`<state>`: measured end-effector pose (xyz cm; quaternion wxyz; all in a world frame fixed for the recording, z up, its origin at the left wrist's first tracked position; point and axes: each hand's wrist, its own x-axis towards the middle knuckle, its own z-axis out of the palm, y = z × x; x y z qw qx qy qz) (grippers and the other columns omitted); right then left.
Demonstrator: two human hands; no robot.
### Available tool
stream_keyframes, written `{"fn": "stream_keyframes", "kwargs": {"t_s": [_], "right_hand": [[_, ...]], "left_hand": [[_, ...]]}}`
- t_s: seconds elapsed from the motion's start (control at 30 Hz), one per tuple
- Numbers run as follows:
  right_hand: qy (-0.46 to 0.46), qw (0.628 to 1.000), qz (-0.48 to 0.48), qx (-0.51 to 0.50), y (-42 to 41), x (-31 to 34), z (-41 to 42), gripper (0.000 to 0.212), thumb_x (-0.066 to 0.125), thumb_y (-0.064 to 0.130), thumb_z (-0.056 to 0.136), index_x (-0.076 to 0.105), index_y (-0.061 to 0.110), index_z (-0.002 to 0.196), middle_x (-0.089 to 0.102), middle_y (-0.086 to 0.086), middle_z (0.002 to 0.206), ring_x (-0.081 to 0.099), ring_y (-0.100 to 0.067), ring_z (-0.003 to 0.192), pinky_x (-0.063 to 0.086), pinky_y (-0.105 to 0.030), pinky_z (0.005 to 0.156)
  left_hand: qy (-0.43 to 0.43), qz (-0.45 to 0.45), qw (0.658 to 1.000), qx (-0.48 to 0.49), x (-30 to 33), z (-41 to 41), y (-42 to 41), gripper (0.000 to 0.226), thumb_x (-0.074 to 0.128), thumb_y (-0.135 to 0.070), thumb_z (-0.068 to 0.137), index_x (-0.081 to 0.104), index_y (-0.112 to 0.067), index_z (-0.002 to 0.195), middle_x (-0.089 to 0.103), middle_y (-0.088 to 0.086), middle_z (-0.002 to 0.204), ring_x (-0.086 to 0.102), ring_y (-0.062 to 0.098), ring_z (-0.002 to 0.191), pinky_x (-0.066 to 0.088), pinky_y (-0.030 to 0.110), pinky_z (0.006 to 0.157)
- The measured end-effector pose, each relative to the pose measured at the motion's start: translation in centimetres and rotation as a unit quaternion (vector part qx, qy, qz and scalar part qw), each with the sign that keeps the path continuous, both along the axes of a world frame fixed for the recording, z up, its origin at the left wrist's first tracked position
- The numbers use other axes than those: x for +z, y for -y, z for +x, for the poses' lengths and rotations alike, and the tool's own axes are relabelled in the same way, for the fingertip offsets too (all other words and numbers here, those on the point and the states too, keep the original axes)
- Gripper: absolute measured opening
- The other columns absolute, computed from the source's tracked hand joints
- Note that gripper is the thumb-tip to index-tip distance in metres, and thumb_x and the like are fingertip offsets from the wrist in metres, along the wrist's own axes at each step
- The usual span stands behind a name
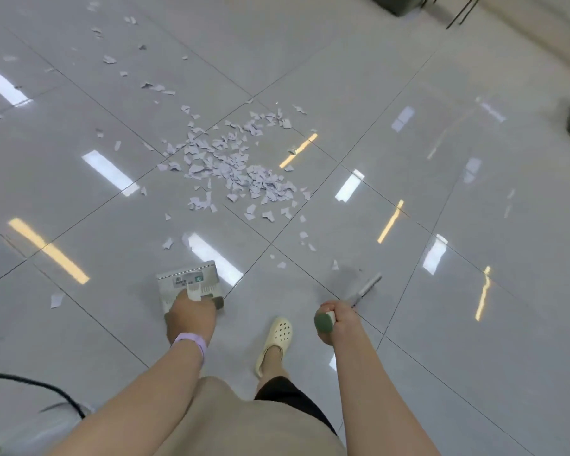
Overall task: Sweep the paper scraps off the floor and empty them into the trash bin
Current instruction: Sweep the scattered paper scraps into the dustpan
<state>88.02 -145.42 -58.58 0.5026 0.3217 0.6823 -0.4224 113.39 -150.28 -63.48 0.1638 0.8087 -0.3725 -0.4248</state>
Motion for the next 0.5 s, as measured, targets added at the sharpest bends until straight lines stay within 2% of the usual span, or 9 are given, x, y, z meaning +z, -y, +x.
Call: {"fn": "stream_keyframes", "kwargs": {"t_s": [0.07,0.13,0.2,0.33,0.5], "right_hand": [[-0.019,0.999,0.04,0.03,0.5,-0.3,-2.6,0.015,0.057,-0.006,0.076,0.055,0.007,0.069,0.057,-0.008,0.077,0.055,-0.023,0.055,0.047,-0.021,0.04],[-0.01,0.997,0.061,0.044,1.2,-0.6,-5.2,0.011,0.057,-0.003,0.08,0.055,0.007,0.076,0.054,-0.007,0.085,0.054,-0.022,0.063,0.048,-0.02,0.037],[0.007,0.997,0.054,0.063,2.3,-1.1,-7.7,0.01,0.056,-0.002,0.084,0.054,0.006,0.078,0.053,-0.008,0.088,0.054,-0.023,0.065,0.05,-0.023,0.036],[0.06,0.978,0.081,0.181,5.0,-2.0,-9.3,0.009,0.055,-0.003,0.084,0.052,0.006,0.085,0.05,-0.01,0.083,0.053,-0.024,0.066,0.051,-0.03,0.054],[0.154,0.943,0.037,0.292,9.2,-2.7,-4.6,0.016,0.047,-0.008,0.082,0.045,0.006,0.075,0.044,-0.008,0.077,0.046,-0.023,0.064,0.047,-0.027,0.048]], "left_hand": [[0.008,-0.013,1.0,0.014,0.1,-2.2,1.7,0.01,0.051,-0.016,0.088,0.056,-0.015,0.08,0.062,0.012,0.084,0.055,0.036,0.076,0.043,0.033,0.067],[0.008,-0.017,1.0,0.002,0.3,-5.0,2.9,0.014,0.049,-0.016,0.089,0.052,-0.015,0.075,0.059,0.011,0.08,0.052,0.035,0.073,0.042,0.033,0.065],[0.014,-0.016,0.999,-0.034,0.5,-7.6,4.1,0.015,0.048,-0.016,0.088,0.05,-0.015,0.074,0.056,0.01,0.077,0.052,0.035,0.072,0.042,0.032,0.065],[0.038,-0.023,0.997,-0.062,0.6,-10.6,6.1,0.014,0.049,-0.02,0.089,0.05,-0.017,0.075,0.058,0.007,0.076,0.053,0.034,0.07,0.042,0.032,0.064],[0.046,-0.017,0.999,-0.016,0.8,-11.8,7.2,0.015,0.05,-0.016,0.087,0.053,-0.013,0.073,0.057,0.009,0.07,0.049,0.03,0.063,0.04,0.03,0.06]]}}
